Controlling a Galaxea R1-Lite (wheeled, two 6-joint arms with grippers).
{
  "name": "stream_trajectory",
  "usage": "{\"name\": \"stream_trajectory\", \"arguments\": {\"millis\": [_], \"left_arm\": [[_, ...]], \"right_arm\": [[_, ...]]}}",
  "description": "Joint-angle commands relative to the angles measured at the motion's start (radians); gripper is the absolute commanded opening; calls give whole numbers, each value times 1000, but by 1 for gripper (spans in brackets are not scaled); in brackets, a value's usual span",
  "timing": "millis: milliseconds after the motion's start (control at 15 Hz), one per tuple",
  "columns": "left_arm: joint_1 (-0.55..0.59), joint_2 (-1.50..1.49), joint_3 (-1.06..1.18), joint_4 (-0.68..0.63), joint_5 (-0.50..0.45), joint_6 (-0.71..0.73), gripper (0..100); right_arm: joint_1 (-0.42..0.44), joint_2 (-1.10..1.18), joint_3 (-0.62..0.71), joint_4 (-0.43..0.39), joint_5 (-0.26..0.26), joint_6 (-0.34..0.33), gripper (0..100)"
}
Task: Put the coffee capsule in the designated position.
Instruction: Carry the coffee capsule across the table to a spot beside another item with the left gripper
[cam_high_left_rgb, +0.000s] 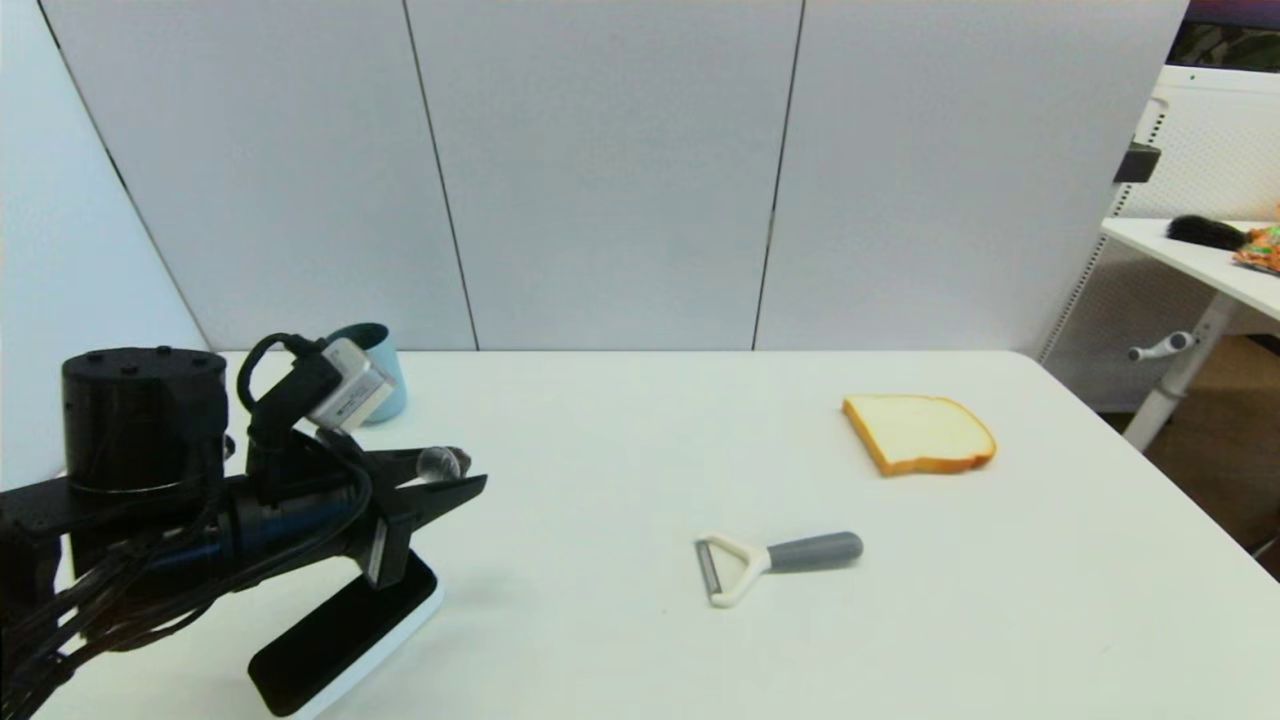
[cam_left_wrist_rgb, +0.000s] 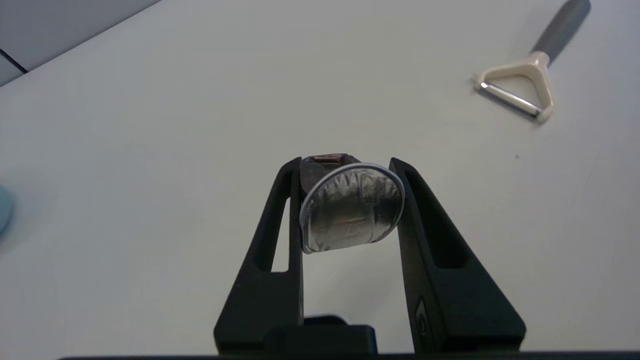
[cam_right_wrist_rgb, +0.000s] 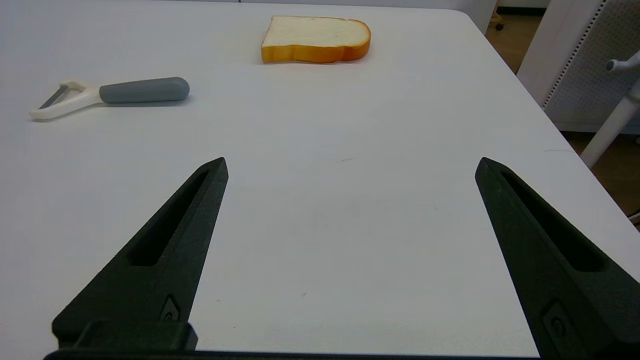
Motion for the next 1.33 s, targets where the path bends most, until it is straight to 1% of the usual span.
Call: {"name": "stream_trajectory", "arguments": {"millis": [67, 200, 333, 467, 800, 1333], "left_arm": [[-45, -44, 72, -15, -6, 17, 0], [-85, 7, 73, -46, -8, 34, 0], [-91, 56, 66, -64, -9, 77, 0], [-91, 106, 64, -75, -11, 85, 0], [-88, 243, 69, -194, -9, 77, 0], [-83, 313, 67, -208, -9, 60, 0]], "right_arm": [[0, 1, 0, 1, 1, 0, 100], [0, 1, 0, 1, 1, 0, 100], [0, 1, 0, 1, 1, 0, 100], [0, 1, 0, 1, 1, 0, 100], [0, 1, 0, 1, 1, 0, 100], [0, 1, 0, 1, 1, 0, 100]]}}
